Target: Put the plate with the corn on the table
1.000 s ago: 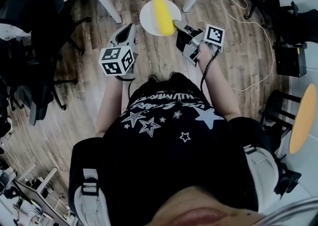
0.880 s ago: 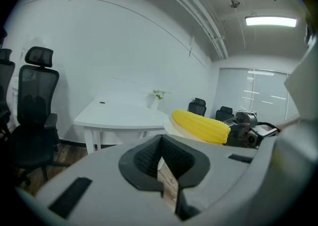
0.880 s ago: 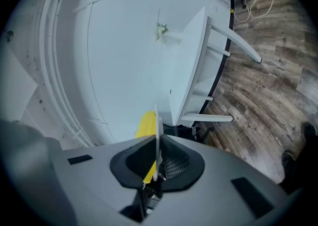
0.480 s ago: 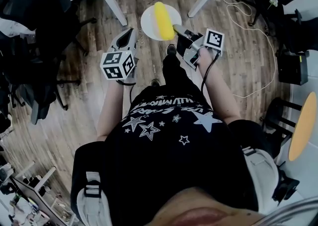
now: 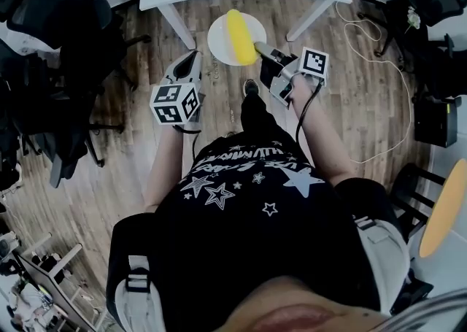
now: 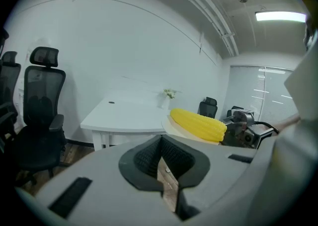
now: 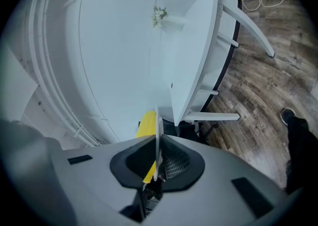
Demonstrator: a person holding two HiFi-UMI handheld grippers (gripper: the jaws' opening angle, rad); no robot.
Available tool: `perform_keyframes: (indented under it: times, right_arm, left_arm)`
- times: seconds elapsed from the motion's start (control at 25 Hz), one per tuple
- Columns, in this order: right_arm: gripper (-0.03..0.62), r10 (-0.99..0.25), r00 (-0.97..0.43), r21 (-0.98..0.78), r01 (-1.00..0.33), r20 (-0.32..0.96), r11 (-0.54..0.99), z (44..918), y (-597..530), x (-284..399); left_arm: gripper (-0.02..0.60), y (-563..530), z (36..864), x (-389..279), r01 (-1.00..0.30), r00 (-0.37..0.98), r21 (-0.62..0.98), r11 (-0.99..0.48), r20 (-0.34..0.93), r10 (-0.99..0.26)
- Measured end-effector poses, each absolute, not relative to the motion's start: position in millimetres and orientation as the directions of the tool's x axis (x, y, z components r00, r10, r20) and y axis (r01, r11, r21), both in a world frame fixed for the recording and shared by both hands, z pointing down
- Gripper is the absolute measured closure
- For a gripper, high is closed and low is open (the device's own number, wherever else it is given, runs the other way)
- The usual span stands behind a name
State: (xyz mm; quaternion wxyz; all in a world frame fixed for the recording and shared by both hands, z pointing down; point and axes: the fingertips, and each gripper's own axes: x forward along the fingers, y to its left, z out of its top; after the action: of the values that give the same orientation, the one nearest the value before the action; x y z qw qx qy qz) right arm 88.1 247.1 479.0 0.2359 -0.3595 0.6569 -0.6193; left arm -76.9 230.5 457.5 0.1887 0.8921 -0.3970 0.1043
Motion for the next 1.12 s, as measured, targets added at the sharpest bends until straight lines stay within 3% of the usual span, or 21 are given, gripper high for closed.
perform_keyframes:
  times: [1.12]
  right_arm:
    - [0.569, -0.685, -0.72, -0.984, -0.174, 0.108, 0.027, 474, -18, 228]
  left_arm:
    - [0.575, -13, 453, 59, -0.828, 0.56, 0.235, -0.509, 0.376, -0.738]
